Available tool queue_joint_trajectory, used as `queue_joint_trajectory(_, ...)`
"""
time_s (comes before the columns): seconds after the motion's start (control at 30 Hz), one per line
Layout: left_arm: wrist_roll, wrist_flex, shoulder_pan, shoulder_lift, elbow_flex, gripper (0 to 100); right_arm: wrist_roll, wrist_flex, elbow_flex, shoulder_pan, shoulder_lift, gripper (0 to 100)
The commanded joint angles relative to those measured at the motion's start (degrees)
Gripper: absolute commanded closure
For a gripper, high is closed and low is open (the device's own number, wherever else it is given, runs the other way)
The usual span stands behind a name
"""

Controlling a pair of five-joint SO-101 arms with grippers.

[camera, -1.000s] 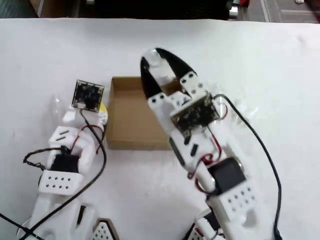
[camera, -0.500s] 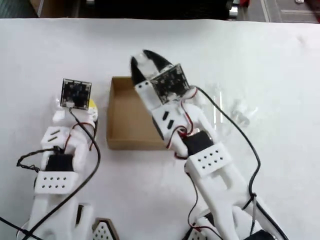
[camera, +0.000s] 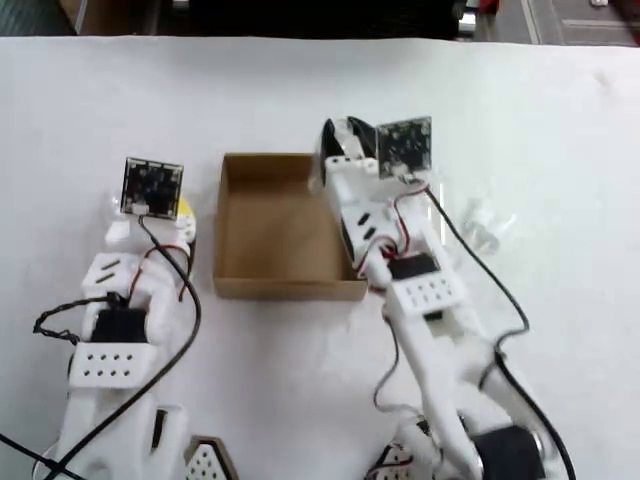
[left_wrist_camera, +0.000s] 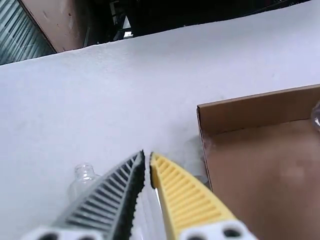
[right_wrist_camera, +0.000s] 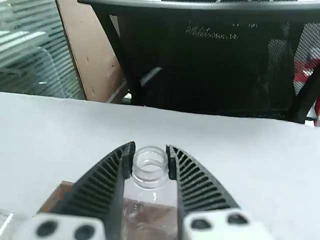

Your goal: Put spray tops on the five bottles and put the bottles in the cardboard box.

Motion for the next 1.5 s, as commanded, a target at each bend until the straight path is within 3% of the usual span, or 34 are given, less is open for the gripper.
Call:
queue_joint_trajectory(0.0, 0.2, -1.7, 0.3, -1.8, -0.4, 98, -0.6, -1.5, -5.5, 1.4, 6.4, 98.3)
queue_joint_trajectory(0.4, 0.2, -1.7, 0.3, -1.8, -0.4, 98, 0.0, -16.1, -3.7, 1.4, 15.1, 98.3)
queue_joint_trajectory(0.57, 0.2, -1.7, 0.3, -1.7, -0.4, 98, 7.0, -20.0, -3.5, 1.5, 18.5, 98.3)
queue_joint_trajectory(1.47, 0.2, -1.6, 0.3, -1.8, -0.2, 98, 7.6, -20.7, -1.2, 1.7, 21.4, 98.3)
